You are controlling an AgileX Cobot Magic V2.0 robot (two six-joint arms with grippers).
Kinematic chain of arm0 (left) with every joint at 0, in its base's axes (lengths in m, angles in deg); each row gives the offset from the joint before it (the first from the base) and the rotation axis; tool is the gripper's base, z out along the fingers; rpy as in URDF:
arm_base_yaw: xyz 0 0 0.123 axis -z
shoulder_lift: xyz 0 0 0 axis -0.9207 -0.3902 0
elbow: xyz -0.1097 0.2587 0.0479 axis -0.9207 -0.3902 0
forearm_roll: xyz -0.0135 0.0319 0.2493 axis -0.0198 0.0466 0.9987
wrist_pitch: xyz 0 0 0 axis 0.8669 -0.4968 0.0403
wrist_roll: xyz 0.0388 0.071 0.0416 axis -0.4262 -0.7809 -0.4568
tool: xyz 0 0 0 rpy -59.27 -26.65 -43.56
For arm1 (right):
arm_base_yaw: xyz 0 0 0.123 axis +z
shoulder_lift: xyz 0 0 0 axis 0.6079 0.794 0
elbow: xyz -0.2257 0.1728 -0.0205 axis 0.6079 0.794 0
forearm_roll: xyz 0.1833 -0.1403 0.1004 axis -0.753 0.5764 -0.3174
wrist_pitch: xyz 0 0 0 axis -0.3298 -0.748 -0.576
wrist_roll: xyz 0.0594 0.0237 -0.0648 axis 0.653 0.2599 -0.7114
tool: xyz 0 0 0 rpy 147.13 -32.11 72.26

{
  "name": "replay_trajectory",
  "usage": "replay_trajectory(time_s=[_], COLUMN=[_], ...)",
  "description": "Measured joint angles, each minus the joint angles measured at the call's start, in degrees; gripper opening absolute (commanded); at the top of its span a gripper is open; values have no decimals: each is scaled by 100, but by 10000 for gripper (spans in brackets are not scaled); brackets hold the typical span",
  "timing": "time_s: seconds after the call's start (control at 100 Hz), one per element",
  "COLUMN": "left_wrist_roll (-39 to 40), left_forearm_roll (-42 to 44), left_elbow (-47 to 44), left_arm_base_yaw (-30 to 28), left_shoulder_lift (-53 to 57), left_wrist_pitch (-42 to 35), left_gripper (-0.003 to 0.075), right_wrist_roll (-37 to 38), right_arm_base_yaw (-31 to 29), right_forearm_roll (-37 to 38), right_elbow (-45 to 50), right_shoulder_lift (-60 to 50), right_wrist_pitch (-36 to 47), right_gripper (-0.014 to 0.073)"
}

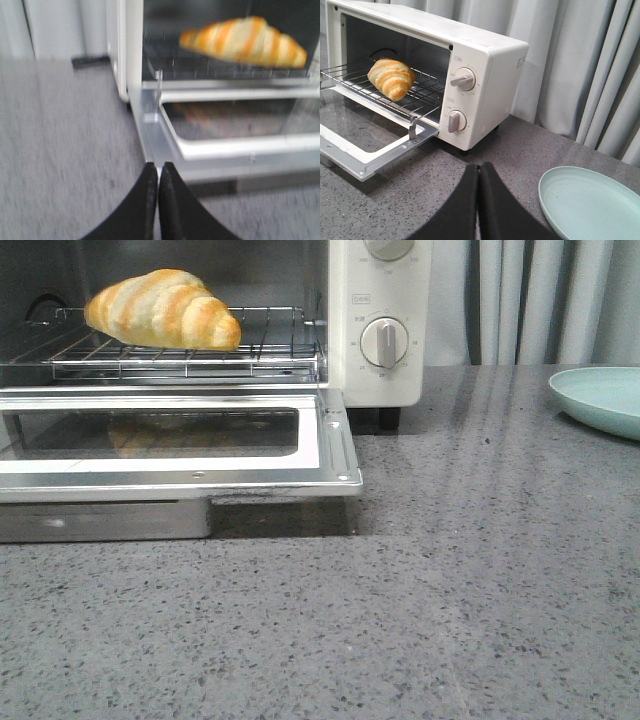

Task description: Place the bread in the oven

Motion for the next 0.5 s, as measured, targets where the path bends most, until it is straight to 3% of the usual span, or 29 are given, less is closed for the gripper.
replay_trajectory(time_s=[0.12,0.5], left_wrist_roll=[51,83], left_forearm_roll=[12,-140], left_elbow=[0,0], left_arm_base_yaw=[-101,-228], left_shoulder_lift=[0,0], left_wrist_pitch=[537,588], left_gripper=[-21,-21], right_wrist_roll=[0,0], right_arm_base_yaw=[0,0], right_forearm_roll=[0,0], right_elbow=[0,0], right_shoulder_lift=[0,0], right_wrist_pitch=[0,0], right_gripper=[-50,-50])
